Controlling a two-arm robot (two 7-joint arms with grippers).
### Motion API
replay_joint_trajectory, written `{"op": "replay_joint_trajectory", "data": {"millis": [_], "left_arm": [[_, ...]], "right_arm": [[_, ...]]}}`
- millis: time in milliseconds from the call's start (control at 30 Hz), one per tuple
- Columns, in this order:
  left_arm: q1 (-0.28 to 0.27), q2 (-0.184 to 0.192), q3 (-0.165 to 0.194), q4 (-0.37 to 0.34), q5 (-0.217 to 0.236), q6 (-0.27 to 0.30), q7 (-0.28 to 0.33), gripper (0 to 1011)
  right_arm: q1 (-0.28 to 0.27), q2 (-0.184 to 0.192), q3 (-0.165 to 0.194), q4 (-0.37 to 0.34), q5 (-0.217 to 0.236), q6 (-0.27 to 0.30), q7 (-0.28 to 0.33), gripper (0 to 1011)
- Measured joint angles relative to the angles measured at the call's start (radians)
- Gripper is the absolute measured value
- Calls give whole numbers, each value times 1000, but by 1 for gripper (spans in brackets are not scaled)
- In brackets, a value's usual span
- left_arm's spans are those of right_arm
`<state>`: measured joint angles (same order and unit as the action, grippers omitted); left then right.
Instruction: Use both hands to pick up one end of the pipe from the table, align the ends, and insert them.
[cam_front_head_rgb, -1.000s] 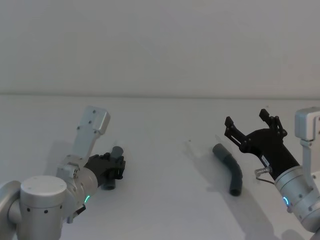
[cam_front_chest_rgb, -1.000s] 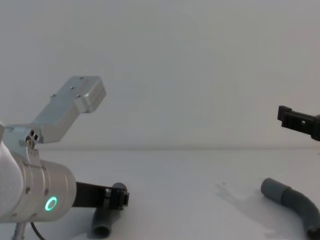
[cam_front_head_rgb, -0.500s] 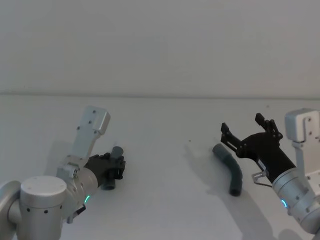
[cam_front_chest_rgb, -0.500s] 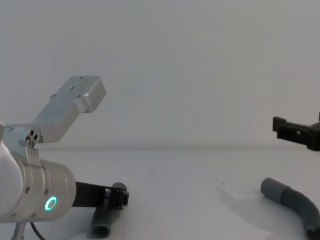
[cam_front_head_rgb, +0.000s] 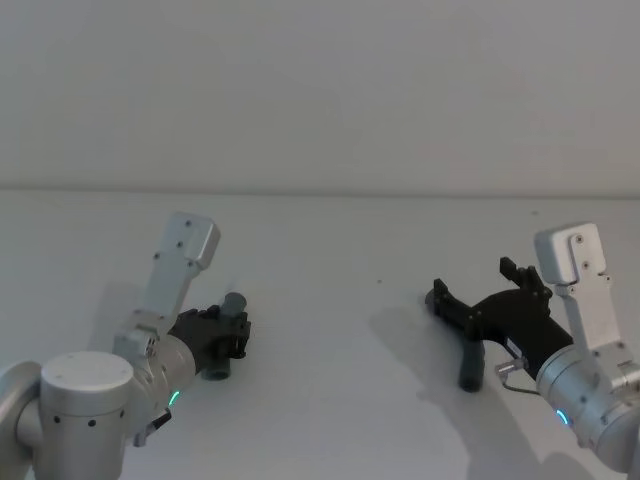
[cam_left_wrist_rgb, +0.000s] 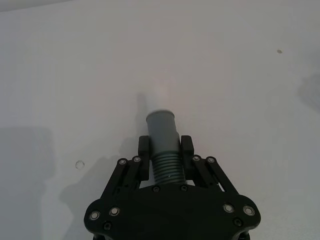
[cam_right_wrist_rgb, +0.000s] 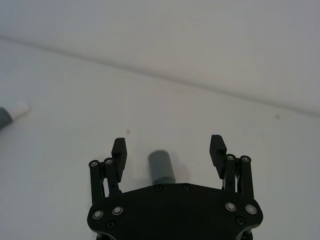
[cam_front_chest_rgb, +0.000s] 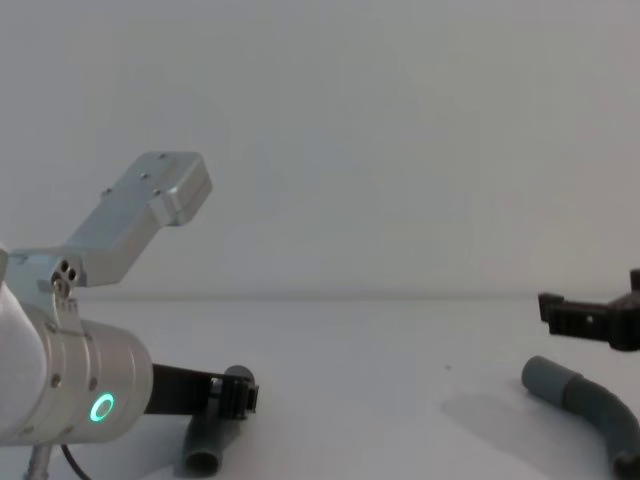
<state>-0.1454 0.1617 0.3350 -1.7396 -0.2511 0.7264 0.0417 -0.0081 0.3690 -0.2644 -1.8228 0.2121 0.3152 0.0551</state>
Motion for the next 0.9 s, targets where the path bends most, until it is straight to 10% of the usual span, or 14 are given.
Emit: {"op": "replay_joint_trajectory", "data": {"millis": [900], "left_arm": [[0, 0, 0, 0, 0, 0, 0, 352]], "right_arm": [[4, -37, 19, -26, 6, 291, -35, 1004]]}}
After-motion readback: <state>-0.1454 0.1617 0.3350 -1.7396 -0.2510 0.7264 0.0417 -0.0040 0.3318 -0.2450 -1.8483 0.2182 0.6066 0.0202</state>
